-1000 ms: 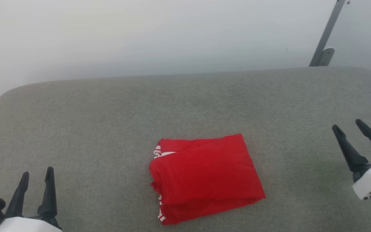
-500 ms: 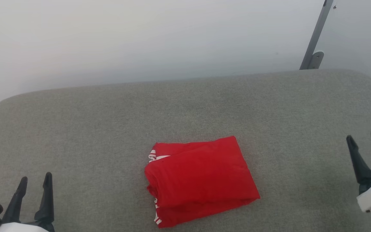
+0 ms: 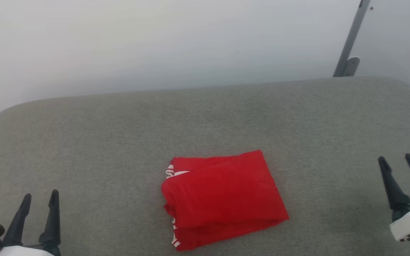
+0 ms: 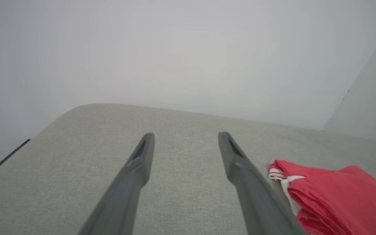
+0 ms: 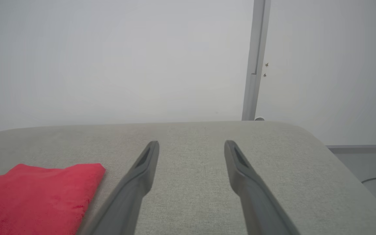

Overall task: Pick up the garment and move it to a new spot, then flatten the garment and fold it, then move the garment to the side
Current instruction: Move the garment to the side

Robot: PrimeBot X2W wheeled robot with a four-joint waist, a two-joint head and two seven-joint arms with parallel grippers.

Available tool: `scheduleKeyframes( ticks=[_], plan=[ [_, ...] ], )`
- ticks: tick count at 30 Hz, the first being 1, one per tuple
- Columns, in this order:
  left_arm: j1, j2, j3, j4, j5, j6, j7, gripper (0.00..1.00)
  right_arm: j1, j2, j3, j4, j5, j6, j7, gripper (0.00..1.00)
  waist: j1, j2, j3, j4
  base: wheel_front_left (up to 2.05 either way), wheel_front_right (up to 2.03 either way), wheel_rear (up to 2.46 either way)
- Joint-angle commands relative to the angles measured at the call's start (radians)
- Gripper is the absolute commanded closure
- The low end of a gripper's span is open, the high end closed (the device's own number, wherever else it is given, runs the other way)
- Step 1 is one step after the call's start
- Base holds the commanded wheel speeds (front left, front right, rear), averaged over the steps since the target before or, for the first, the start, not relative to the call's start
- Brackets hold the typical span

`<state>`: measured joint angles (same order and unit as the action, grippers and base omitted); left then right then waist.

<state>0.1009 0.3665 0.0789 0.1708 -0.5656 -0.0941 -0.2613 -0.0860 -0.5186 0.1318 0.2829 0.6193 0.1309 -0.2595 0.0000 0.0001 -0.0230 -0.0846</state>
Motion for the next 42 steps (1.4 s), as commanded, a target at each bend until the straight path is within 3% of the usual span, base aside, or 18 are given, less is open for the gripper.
scheduleKeyframes(
  ticks=[1, 16, 25, 33, 41, 42],
  plan=[
    [0.003, -0.003, 0.005, -0.001, 0.007, -0.004, -0.005, 0.0, 0.001, 0.0, 0.013, -0.008, 0.012, -0.001, 0.003, 0.0, 0.0, -0.0001, 0.002, 0.009, 0.0, 0.0, 0.0],
    [-0.008, -0.036, -0.037, 0.005, 0.023, -0.006, -0.004, 0.0, -0.109, -0.009, 0.214, -0.005, 0.219, 0.0, 0.307, 0.0, 0.0, -0.0001, 0.017, 0.133, 0.0, 0.0, 0.0],
    [-0.047, -0.052, -0.081, 0.016, 0.032, -0.014, -0.001, 0.0, -0.216, -0.026, 0.275, 0.062, 0.309, 0.0, 0.634, 0.0, 0.0, -0.0001, 0.063, 0.224, 0.0, 0.0, 0.0],
    [-0.087, -0.074, -0.121, 0.034, 0.042, -0.017, 0.0, 0.0, -0.3, -0.048, 0.296, 0.12, 0.288, 0.0, 0.899, 0.0, 0.0, -0.0001, 0.121, 0.286, 0.0, 0.0, 0.0],
    [-0.134, -0.098, -0.148, 0.058, 0.049, -0.021, -0.003, 0.0, -0.331, 0.009, 0.332, 0.185, 0.27, 0.0, 1.139, 0.0, 0.0, -0.0001, 0.166, 0.318, 0.0, 0.0, 0.0],
    [-0.139, -0.101, -0.15, 0.062, 0.049, -0.022, -0.003, 0.0, -0.331, 0.014, 0.332, 0.184, 0.265, 0.0, 1.147, 0.51, 0.0, -0.0001, 0.17, 0.321, 0.0, 0.0, 0.0]
  ],
)
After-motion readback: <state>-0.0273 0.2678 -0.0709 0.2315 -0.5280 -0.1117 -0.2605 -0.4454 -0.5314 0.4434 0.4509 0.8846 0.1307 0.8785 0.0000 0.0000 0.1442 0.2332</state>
